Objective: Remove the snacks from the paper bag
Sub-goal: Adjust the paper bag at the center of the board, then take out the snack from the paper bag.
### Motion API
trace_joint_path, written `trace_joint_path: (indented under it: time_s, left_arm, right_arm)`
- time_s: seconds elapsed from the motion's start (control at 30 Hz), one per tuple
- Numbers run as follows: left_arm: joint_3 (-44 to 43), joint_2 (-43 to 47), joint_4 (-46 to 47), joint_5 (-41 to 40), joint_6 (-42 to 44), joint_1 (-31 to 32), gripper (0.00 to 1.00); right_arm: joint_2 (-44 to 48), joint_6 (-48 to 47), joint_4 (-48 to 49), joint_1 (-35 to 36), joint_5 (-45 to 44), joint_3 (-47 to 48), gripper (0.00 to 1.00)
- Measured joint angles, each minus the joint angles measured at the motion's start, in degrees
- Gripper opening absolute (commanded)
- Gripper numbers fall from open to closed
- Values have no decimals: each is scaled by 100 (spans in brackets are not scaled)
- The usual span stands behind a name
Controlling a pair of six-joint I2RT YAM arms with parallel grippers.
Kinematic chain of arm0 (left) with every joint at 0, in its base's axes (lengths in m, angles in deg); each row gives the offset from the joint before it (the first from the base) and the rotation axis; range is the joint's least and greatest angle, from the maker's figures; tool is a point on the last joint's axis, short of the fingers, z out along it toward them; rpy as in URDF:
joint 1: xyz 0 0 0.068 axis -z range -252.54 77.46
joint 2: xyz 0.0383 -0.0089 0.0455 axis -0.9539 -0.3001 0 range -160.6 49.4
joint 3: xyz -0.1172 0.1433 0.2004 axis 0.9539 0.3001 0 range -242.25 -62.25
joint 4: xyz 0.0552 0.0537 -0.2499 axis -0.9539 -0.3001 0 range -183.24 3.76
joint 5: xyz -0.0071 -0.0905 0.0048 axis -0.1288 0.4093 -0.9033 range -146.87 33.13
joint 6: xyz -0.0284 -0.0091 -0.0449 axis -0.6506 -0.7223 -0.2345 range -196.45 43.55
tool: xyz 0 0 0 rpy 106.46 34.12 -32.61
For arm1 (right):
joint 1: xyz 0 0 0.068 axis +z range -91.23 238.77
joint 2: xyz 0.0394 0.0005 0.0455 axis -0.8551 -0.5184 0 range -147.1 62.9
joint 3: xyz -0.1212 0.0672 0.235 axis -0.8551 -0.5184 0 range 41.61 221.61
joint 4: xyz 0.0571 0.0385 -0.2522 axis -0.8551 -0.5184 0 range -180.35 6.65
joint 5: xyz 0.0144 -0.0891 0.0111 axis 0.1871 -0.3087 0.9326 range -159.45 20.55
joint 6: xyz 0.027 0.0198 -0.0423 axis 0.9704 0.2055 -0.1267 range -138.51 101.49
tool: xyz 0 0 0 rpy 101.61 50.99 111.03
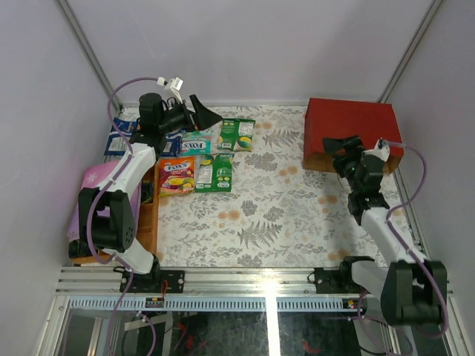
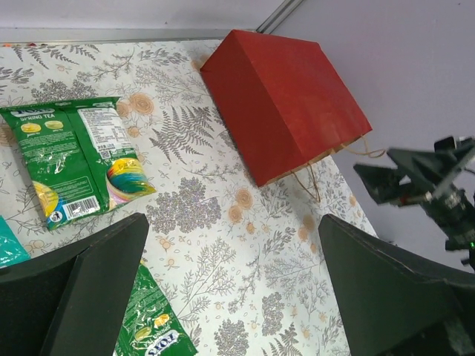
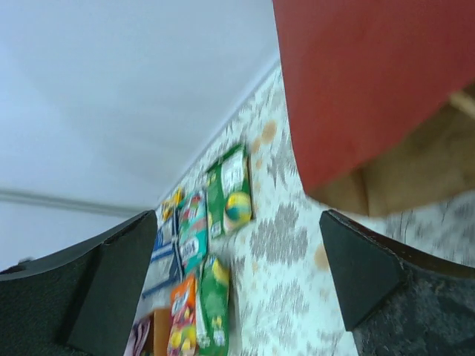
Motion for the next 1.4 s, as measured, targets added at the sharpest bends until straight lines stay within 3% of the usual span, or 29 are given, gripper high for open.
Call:
trace_joint_path:
  time_s: [0.13,0.23,0.43,0.67,0.87,1.1,1.4]
  left_arm:
    - [0,0,-59,2,42,0,100]
    - [0,2,-81,7,52,0,100]
    - [0,2,-81,46,50,0,100]
    - [0,2,-85,44,59,0,100]
    - [0,2,-96,39,85,0,100]
    - [0,2,-103,42,107,0,100]
    - [0,2,-127,39,136,0,100]
  right_arm:
    - [1222,343,-879,470,-192,-713,99]
    - [1740,385,-1650,693,-326,-1071,88]
    - [1067,334,-2092,811,-330,-1217,67]
    - [-262,1132,-511,721,-354,-1707,55]
    - [-1403,1908,1272,428,-669,-1681,53]
    - [-2479,2632,2524,68,-1182,-1169,54]
    - [-4382,3482,3351,-13,-1738,-35,46]
